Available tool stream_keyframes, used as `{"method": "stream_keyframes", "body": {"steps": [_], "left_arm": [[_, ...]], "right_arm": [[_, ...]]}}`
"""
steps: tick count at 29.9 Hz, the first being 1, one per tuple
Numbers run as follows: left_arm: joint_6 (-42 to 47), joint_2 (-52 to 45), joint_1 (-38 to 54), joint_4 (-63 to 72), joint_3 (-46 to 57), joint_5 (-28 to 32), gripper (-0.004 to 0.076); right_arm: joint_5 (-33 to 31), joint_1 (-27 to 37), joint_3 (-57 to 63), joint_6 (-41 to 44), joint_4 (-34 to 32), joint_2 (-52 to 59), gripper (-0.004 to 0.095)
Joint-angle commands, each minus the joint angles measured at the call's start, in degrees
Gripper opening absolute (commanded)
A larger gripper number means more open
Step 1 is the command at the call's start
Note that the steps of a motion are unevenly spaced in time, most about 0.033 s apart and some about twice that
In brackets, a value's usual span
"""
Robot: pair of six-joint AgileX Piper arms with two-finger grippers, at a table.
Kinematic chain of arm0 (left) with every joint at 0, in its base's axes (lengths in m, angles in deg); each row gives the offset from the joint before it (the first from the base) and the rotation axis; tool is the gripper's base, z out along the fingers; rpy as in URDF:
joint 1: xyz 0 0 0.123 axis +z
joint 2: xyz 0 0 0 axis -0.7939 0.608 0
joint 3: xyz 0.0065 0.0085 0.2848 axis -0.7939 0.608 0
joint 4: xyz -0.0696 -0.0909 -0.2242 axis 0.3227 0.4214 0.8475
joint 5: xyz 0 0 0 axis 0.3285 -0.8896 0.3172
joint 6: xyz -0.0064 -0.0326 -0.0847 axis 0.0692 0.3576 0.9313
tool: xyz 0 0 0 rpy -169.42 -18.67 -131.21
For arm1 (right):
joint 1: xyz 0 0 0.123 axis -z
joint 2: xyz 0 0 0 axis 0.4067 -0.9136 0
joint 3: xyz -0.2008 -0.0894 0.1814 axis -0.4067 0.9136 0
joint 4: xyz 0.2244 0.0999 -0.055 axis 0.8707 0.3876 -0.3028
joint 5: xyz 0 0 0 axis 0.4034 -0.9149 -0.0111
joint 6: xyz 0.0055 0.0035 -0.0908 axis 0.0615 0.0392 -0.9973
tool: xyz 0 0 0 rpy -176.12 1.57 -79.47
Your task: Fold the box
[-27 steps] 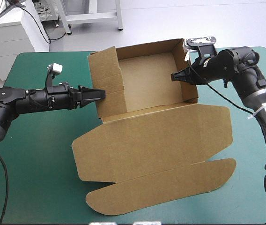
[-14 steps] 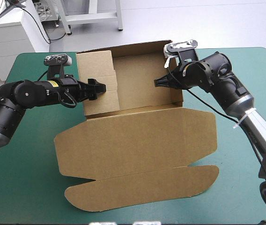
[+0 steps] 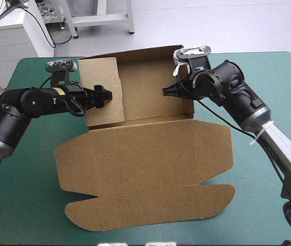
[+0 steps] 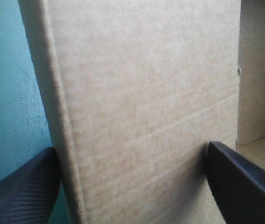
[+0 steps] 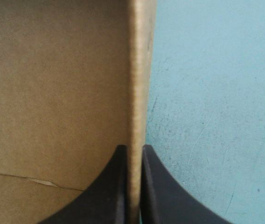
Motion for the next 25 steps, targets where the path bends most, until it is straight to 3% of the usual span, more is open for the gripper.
{"method": "stream_keyframes", "body": {"steps": [1, 10, 12, 14, 16, 17, 25], "left_arm": [[0.49, -0.16, -0.47, 0.52, -1.91, 3.93, 0.0599], [0.49, 1.02, -0.47, -0.05, -1.91, 4.98, 0.0575], [0.49, 1.17, -0.47, -0.05, -1.91, 4.7, 0.0477], [0.49, 1.38, -0.47, -0.05, -1.91, 4.54, 0.0293], [0.36, 1.38, -0.47, -0.05, -2.02, 4.43, 0.0032], [-0.06, 1.38, -0.47, -0.05, -2.02, 4.54, -0.0001], [-0.84, 2.87, -0.47, -0.37, -2.42, 2.79, -0.0008]], "right_arm": [[4.34, -0.44, -1.88, -0.13, 0.67, 2.62, 0.0001], [4.6, -0.44, -1.88, -0.53, 0.55, 2.62, 0.0001], [4.87, -0.44, -1.88, -0.53, 0.55, 2.62, 0.0001], [5.06, -0.44, -1.88, -0.53, 0.55, 2.62, 0.0002], [5.16, -0.44, -1.88, -0.53, 0.55, 2.62, 0.0001], [4.85, -0.44, -1.88, -0.53, 0.71, 2.62, 0.0001], [0.17, -0.44, -2.0, -0.15, 1.66, 2.62, 0.0001]]}}
